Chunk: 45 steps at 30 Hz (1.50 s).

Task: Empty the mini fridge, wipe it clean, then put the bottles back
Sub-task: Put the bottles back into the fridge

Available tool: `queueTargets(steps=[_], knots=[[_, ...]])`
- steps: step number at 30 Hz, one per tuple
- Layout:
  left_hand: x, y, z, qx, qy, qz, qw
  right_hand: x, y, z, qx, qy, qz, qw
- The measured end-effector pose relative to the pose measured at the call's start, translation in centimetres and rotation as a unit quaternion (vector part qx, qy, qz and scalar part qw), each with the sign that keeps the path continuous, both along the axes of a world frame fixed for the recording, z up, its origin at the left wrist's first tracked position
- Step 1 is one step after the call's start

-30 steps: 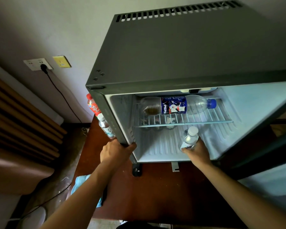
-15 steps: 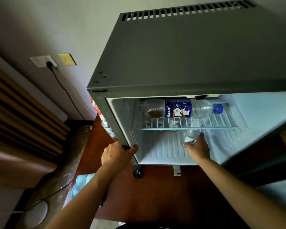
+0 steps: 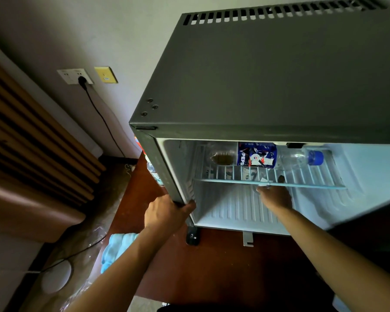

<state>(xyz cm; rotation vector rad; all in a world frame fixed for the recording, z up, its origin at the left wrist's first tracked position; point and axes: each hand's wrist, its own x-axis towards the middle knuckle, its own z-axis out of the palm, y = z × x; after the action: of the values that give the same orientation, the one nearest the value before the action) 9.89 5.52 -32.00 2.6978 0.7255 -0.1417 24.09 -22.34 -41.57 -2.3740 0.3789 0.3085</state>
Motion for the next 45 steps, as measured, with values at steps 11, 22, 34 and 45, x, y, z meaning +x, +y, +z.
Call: queueTargets(steps=[11,22,34,45], knots=[[0.0,-0.1,0.4,-0.001,-0.002,0.001,1.0,1.6,0.3,1.0,-0.022,-0.042,0.004,0.999],[0.0,0.1,0.2,-0.004,-0.011,-0.003,1.0,0.7,0.0,1.8,-0.001,-0.026,-0.011,1.0],[-0.5,1.0,-0.2,-0.036,-0.026,-0.076,0.996,-4.6,1.6,3.5,0.058,0.036,0.025,0.997],[-4.3,7.1,-2.4,-0.135,0.039,-0.18,0.973,-14.7,10.5,4.5,0.077,0.086,0.07,0.991]])
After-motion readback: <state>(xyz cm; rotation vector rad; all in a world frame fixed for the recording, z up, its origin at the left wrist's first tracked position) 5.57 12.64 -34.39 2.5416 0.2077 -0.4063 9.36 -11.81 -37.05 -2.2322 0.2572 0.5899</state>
